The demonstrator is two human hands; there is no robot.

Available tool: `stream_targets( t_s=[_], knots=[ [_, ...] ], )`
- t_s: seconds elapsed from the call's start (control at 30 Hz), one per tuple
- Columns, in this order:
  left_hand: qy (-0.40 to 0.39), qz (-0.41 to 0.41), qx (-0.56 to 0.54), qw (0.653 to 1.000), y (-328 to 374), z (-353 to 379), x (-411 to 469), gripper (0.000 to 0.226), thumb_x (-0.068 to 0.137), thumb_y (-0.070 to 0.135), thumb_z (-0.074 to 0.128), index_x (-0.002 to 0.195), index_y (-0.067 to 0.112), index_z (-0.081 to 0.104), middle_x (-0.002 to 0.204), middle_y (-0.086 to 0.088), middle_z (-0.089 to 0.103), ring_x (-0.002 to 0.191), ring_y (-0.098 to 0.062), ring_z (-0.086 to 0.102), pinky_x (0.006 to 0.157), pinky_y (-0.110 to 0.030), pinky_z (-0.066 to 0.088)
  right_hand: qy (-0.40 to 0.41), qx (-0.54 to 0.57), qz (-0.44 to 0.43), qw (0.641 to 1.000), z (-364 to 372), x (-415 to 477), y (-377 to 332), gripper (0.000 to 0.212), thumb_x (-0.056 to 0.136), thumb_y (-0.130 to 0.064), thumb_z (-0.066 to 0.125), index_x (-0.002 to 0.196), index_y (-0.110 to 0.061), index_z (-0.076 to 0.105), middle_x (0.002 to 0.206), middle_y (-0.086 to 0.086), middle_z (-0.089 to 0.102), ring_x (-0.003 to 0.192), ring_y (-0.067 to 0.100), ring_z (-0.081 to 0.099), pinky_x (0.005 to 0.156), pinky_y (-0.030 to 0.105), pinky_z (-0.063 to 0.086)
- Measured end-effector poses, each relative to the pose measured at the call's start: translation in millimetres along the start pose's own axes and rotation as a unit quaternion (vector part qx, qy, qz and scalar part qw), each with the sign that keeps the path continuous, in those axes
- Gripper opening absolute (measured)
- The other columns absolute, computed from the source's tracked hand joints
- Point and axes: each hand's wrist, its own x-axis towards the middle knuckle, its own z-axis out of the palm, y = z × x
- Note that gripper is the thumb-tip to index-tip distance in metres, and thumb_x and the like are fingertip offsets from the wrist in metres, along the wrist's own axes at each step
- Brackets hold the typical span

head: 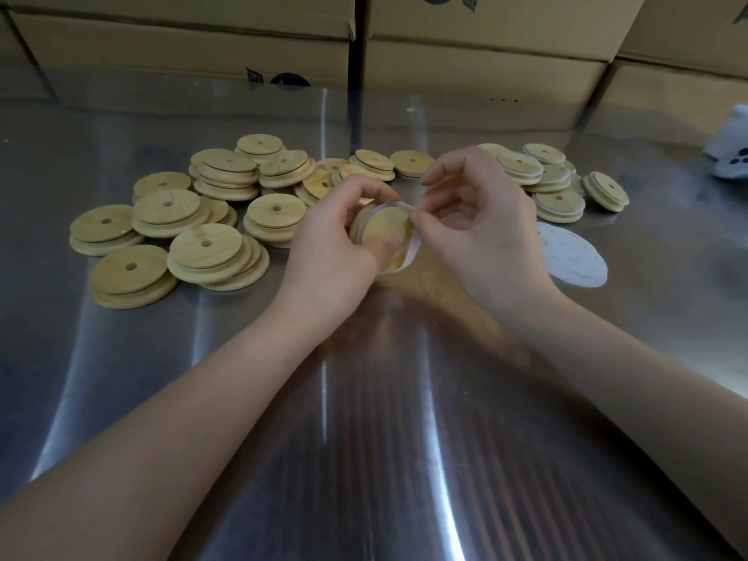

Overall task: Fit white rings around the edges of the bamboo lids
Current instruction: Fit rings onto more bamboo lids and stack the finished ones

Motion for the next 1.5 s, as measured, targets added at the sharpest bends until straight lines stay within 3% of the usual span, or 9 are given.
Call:
stream_targets(
  t_s=[0.1,0.27,0.37,0.67,0.83,1.13,1.23,1.37,1.5],
  knots=[
    [0.003,-0.004,0.009,1.000,0,0,1,0.030,0.081,-0.003,0.073,0.102,0.017,0.064,0.104,-0.001,0.070,0.097,-0.015,0.067,0.090,-0.043,0.054,-0.010,-0.003,0.008,1.000,-2,2,1,0.034,0.077,-0.001,0.068,0.092,-0.026,0.051,0.077,-0.007,0.065,0.075,0.010,0.067,0.067,0.024,0.052],
    [0.004,-0.030,-0.033,0.999,0,0,2,0.035,0.081,-0.008,0.070,0.104,0.020,0.068,0.107,0.003,0.070,0.103,-0.011,0.066,0.095,-0.039,0.053,-0.039,0.030,0.070,0.996,-7,10,5,0.038,0.075,-0.005,0.071,0.088,-0.031,0.047,0.070,-0.002,0.071,0.070,0.022,0.070,0.075,0.045,0.058],
    [-0.001,-0.038,-0.051,0.998,-1,0,3,0.038,0.082,-0.009,0.069,0.105,0.021,0.069,0.109,0.003,0.071,0.106,-0.011,0.066,0.096,-0.040,0.054,-0.072,0.067,0.106,0.990,-11,13,6,0.038,0.076,-0.002,0.073,0.089,-0.025,0.045,0.068,0.000,0.073,0.068,0.022,0.070,0.074,0.049,0.059],
    [-0.011,-0.090,-0.131,0.987,-5,0,0,0.044,0.086,-0.008,0.065,0.099,0.033,0.073,0.105,0.007,0.073,0.103,-0.014,0.068,0.086,-0.045,0.059,-0.052,-0.052,-0.003,0.997,-10,10,3,0.032,0.077,-0.005,0.066,0.094,-0.027,0.048,0.071,-0.003,0.065,0.064,0.014,0.064,0.065,0.034,0.056],
    [0.001,-0.108,-0.174,0.979,-3,2,-2,0.039,0.086,-0.009,0.064,0.097,0.027,0.072,0.110,0.001,0.069,0.104,-0.021,0.068,0.079,-0.052,0.060,-0.048,-0.012,0.030,0.998,-6,7,9,0.030,0.077,-0.006,0.066,0.097,-0.027,0.054,0.072,-0.003,0.065,0.062,0.010,0.059,0.065,0.024,0.050],
    [-0.011,-0.056,-0.091,0.994,-5,0,0,0.032,0.082,-0.005,0.071,0.098,0.023,0.066,0.100,-0.004,0.073,0.095,-0.020,0.070,0.087,-0.045,0.058,-0.031,-0.020,-0.005,0.999,-1,1,9,0.037,0.078,-0.005,0.069,0.099,-0.028,0.049,0.072,-0.004,0.064,0.068,0.007,0.062,0.065,0.018,0.051],
    [-0.001,-0.055,-0.085,0.995,-5,-1,2,0.037,0.082,-0.008,0.070,0.097,0.026,0.068,0.100,0.001,0.073,0.096,-0.014,0.070,0.090,-0.040,0.057,-0.043,0.006,0.020,0.999,-4,5,9,0.040,0.077,-0.004,0.069,0.094,-0.032,0.046,0.072,-0.002,0.067,0.064,0.011,0.062,0.067,0.027,0.053],
    [-0.004,-0.076,-0.099,0.992,-5,-1,2,0.037,0.083,-0.008,0.067,0.098,0.025,0.071,0.104,0.001,0.073,0.101,-0.014,0.069,0.092,-0.040,0.057,-0.071,0.051,0.054,0.995,-8,10,11,0.040,0.076,0.001,0.068,0.089,-0.026,0.042,0.070,0.006,0.069,0.066,0.033,0.065,0.072,0.050,0.056],
    [-0.005,-0.100,-0.132,0.986,-4,0,3,0.037,0.084,-0.011,0.064,0.100,0.022,0.072,0.108,-0.003,0.073,0.104,-0.018,0.068,0.093,-0.042,0.056,-0.111,0.112,0.092,0.983,-13,15,13,0.041,0.079,0.009,0.068,0.088,-0.019,0.040,0.071,0.014,0.067,0.063,0.040,0.063,0.067,0.047,0.057]
  ],
)
